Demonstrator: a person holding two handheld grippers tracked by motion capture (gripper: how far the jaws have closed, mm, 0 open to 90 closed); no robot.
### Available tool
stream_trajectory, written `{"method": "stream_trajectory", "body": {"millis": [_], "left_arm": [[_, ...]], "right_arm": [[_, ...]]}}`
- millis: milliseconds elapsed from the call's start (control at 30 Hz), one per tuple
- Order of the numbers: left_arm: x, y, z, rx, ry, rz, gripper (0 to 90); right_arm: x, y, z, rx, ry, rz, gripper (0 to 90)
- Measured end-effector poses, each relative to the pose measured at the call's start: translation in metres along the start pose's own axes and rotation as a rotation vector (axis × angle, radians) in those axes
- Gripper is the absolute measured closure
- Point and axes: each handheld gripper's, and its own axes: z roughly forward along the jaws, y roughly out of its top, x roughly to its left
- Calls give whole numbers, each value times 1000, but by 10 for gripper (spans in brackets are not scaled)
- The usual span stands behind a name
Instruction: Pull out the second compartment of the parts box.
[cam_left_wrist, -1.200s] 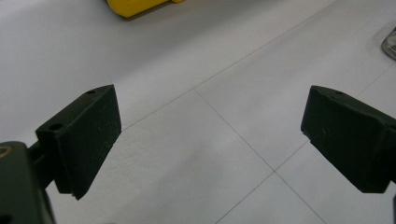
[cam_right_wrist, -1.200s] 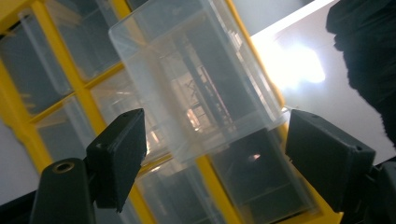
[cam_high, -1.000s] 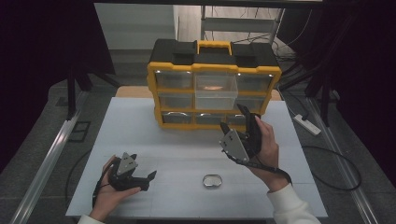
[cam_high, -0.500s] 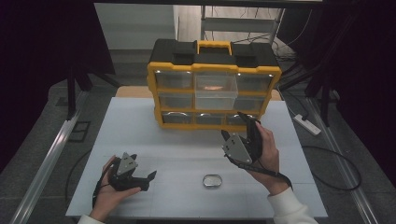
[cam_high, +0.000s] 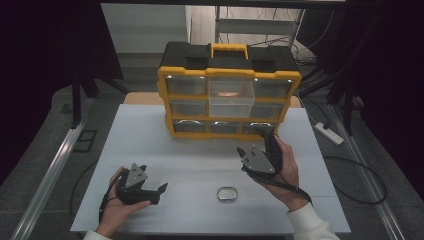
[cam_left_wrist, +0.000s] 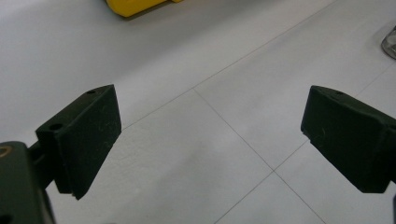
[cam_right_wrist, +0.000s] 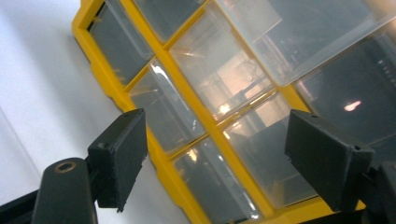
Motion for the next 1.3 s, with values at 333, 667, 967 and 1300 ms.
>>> {"method": "stream_trajectory", "body": {"millis": [333,667,967,1300], "left_arm": [[0,0,0,-2,1,0,57],[0,0,0,-3,3,0,57],[0,-1,-2,-10,6,2,57],[0,-2,-6,-12,11,-4,57]], "right_arm": [[3,-6,0,8,69,58,208],[1,-19,1,25,145,165,209],[-5,-29,-1,22,198,259,211],[-8,-38,1,20,298,361,212]]}}
